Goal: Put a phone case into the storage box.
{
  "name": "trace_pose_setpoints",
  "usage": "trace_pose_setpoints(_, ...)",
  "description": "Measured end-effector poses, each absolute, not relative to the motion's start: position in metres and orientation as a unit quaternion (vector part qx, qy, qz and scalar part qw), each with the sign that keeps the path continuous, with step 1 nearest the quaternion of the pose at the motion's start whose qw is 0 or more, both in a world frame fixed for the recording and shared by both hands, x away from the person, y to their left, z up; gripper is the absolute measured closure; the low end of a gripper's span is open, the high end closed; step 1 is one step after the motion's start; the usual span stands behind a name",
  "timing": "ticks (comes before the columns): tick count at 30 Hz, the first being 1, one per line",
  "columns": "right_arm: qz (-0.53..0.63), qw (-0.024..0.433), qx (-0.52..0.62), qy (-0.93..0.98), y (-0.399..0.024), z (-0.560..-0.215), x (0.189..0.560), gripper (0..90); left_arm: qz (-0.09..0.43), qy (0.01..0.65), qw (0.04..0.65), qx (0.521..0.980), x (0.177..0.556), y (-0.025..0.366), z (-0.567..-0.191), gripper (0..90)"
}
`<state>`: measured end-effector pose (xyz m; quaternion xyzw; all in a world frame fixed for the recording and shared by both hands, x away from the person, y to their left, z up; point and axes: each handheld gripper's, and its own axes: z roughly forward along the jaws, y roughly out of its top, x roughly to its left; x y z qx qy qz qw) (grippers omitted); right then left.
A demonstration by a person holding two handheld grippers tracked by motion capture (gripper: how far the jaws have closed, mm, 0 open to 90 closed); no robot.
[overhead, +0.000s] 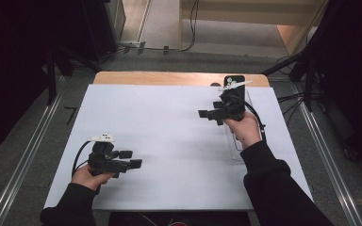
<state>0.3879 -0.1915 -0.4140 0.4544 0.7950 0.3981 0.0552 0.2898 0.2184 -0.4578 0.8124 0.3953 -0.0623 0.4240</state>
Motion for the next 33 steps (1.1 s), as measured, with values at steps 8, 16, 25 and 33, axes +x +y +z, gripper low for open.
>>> trace_pose_setpoints(8, 0.407, 0.044, 0.431, 0.804, -0.189, -0.416, 0.370, 17.8, -0.065, 0.395, 0.425, 0.812, 0.290, 0.219, -0.458, 30.3)
trace_pose_setpoints(16, 0.409, 0.036, 0.411, 0.814, -0.190, -0.420, 0.352, 18.1, -0.066, 0.390, 0.425, 0.814, 0.290, 0.217, -0.457, 30.3)
trace_pose_setpoints(25, 0.409, 0.034, 0.397, 0.821, -0.194, -0.424, 0.336, 18.1, -0.068, 0.386, 0.424, 0.816, 0.290, 0.216, -0.457, 30.3)
trace_pose_setpoints(33, 0.406, 0.027, 0.386, 0.828, -0.197, -0.429, 0.321, 18.0, -0.069, 0.382, 0.423, 0.819, 0.290, 0.215, -0.457, 30.3)
